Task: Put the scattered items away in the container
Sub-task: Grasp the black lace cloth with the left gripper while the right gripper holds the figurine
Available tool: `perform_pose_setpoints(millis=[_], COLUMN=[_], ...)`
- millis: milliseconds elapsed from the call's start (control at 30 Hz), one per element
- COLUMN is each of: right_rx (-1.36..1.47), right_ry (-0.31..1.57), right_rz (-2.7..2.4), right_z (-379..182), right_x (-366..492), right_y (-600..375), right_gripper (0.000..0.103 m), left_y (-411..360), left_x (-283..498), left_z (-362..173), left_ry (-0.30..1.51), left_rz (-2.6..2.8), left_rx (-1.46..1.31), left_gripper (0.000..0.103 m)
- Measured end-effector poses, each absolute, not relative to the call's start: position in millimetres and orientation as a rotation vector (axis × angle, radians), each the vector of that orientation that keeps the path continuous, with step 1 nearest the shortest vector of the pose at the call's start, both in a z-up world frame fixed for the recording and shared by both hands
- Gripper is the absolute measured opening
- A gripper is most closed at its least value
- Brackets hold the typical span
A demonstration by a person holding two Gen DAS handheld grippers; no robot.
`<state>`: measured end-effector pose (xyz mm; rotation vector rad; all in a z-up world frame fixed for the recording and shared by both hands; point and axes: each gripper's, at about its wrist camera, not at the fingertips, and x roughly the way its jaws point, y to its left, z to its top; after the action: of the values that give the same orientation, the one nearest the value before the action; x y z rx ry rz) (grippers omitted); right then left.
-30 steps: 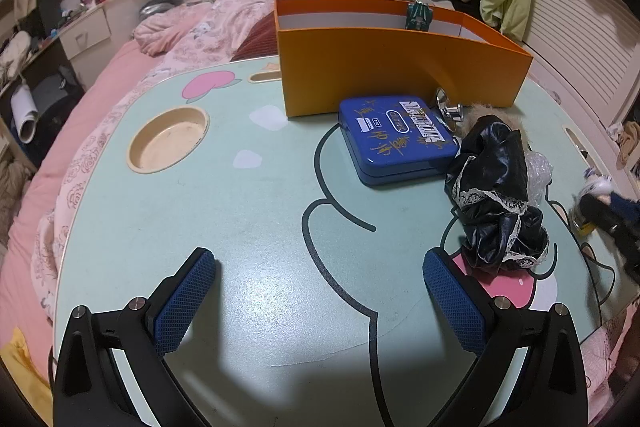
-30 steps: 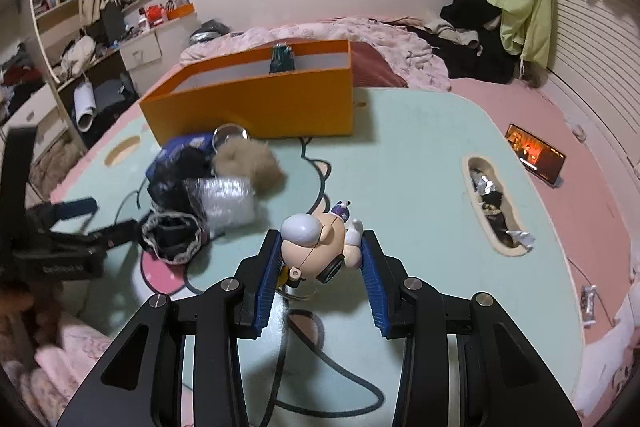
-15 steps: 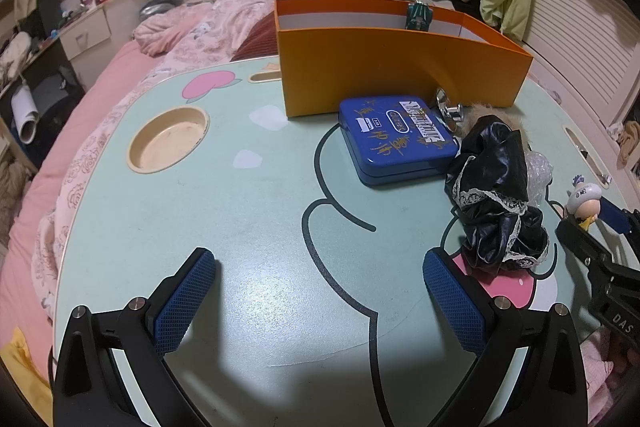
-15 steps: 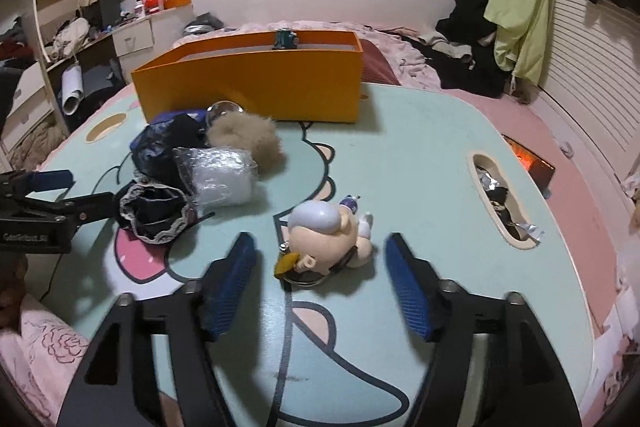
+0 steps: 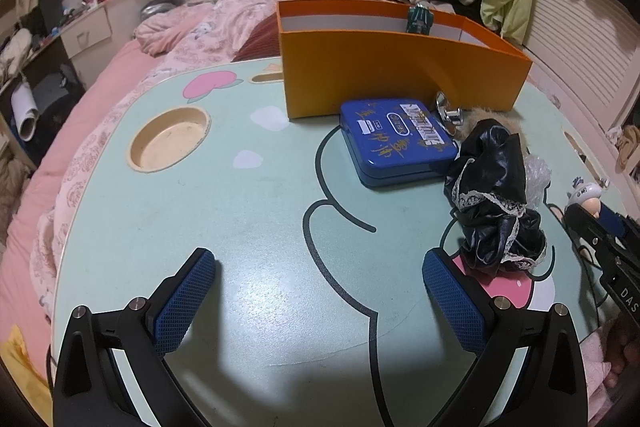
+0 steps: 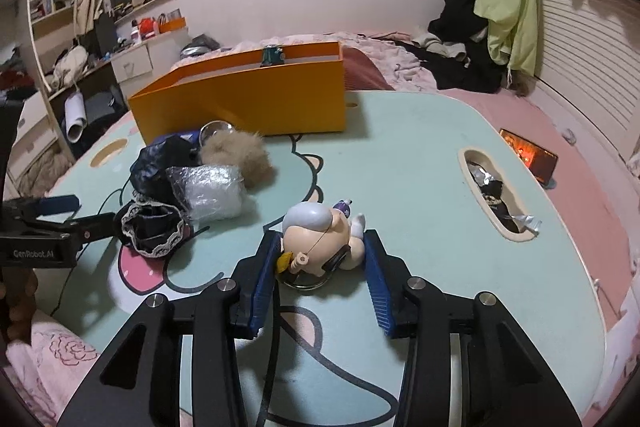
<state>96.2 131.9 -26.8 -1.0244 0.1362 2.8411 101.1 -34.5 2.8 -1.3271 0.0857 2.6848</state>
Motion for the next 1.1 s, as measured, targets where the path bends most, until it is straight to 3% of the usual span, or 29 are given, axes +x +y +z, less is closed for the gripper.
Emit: perform_pose_setpoints(millis=[167, 367, 533, 600, 633, 800, 833, 867, 967, 1100], right_rx=[-1.019, -1.019, -1.02, -1.019, -1.019, -1.019, -1.019, -1.019, -1.019, -1.019], right_ry=[0.155, 0.166, 0.165, 0.167, 0.167, 0.171, 0.171, 0.17, 0.17, 0.173], right_rz=[2.84, 2.843, 2.844, 2.845, 2.845, 2.847, 2.847, 2.847, 2.847, 2.849], right_z=[-26, -27, -27, -27, -27, -27, -27, -27, -27, -28], right_x=[96, 96, 96, 96, 96, 96, 96, 96, 96, 96], right_y=[134, 135, 135, 135, 135, 135, 135, 135, 135, 136], right_gripper=[0.043, 0.043, 0.043, 0.043, 0.043, 0.043, 0.043, 0.043, 0.043, 0.043], left_y=[-34, -33, -1, 14, 20, 39, 44, 48, 45, 24], left_x=[109, 136, 144, 138, 132, 102, 98, 98, 102, 117], left_z=[14, 55, 61, 51, 47, 33, 28, 22, 21, 28], left_ry=[0.097, 0.054, 0.152, 0.201, 0.205, 0.157, 0.168, 0.182, 0.161, 0.074], left_rz=[2.738, 2.76, 2.592, 2.536, 2.512, 2.406, 2.389, 2.375, 2.374, 2.377], left_rx=[-1.254, -0.949, -0.889, -0.947, -0.986, -1.113, -1.139, -1.169, -1.163, -1.127], left_gripper=[0.103, 0.101, 0.084, 0.065, 0.062, 0.056, 0.052, 0.038, 0.03, 0.029])
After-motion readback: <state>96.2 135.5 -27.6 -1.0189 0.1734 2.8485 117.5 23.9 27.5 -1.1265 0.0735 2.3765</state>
